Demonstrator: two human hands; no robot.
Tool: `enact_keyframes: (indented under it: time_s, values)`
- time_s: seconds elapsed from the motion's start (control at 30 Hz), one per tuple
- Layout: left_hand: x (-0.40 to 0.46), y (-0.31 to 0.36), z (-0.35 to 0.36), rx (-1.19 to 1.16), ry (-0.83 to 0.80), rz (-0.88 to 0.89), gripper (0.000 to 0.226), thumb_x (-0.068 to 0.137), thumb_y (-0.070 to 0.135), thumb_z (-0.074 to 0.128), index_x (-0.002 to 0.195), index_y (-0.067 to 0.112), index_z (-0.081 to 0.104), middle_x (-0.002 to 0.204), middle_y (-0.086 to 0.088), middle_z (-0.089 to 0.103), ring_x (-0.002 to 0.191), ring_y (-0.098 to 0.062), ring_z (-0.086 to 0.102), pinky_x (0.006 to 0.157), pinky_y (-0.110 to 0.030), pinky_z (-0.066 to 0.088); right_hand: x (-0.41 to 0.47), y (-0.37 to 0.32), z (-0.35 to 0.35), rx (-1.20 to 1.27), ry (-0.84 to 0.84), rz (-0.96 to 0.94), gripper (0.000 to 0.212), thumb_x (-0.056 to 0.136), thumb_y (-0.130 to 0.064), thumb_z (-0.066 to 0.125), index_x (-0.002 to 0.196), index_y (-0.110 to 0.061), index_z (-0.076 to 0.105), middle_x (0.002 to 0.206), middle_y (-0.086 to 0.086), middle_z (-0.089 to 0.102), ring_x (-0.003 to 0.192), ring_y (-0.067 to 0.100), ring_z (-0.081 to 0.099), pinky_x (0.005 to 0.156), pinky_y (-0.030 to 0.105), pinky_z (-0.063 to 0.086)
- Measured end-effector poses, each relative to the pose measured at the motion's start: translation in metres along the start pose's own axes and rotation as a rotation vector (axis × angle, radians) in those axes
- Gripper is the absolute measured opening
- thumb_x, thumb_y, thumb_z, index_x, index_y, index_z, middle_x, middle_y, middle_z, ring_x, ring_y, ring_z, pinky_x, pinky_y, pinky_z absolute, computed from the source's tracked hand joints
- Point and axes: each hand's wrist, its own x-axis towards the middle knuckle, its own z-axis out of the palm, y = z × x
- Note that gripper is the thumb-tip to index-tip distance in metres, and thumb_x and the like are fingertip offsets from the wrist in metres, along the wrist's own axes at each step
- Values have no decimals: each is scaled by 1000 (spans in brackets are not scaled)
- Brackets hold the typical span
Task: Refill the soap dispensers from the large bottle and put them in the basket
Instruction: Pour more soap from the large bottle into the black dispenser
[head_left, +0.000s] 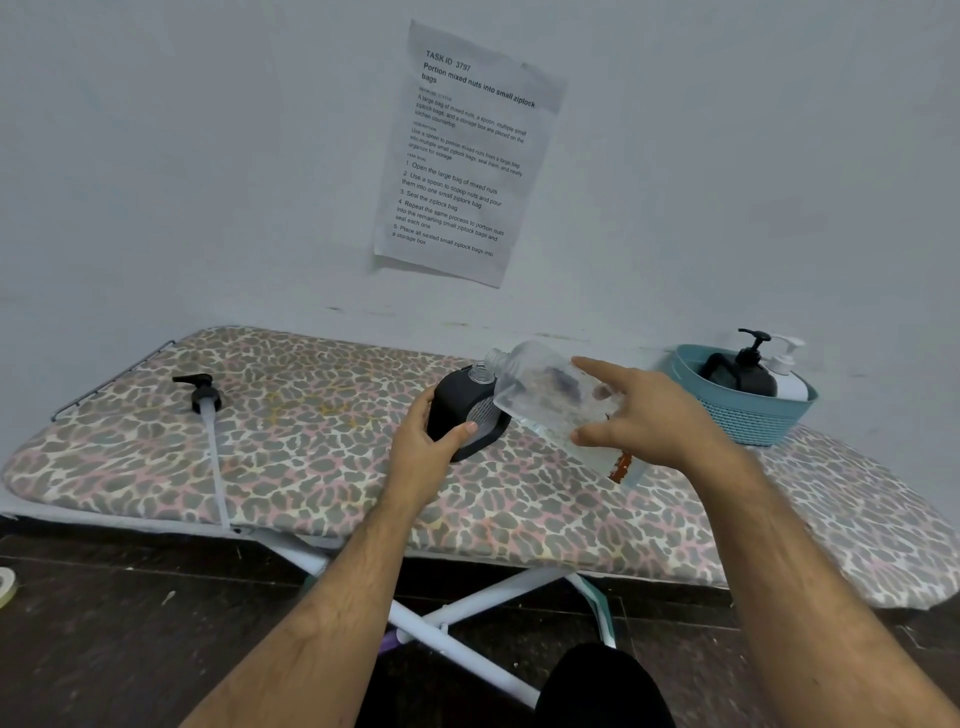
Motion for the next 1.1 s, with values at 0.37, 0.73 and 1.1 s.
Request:
enact_keyframes:
  time_s: [0.37, 0.73, 1.1]
  values:
    - [0, 0, 0, 13, -1, -16, 59, 88, 14, 74, 137, 29, 46, 112, 25, 57, 108, 3, 57, 90, -22, 50, 2, -7, -12, -73, -26, -12, 87, 75, -48, 78, 149, -47, 32, 136, -8, 60, 99, 9, 60, 91, 38, 53]
    - [1, 0, -1, 15, -3, -19, 59, 88, 15, 74, 138, 27, 47, 114, 25, 58, 112, -3, 59, 93, -25, 52, 6, -10, -18, -143, -37, -35, 86, 75, -47, 77, 149, -46, 33, 134, -7, 61, 91, 7, 54, 81, 31, 50]
    - [3, -4, -1, 20, 4, -10, 60, 86, 17, 76, 139, 24, 49, 125, 10, 64, 115, -10, 62, 98, -38, 54, 12, -11, -23, -183, -49, -32, 87, 74, -52, 77, 148, -49, 32, 131, -8, 62, 90, 6, 54, 72, 26, 45]
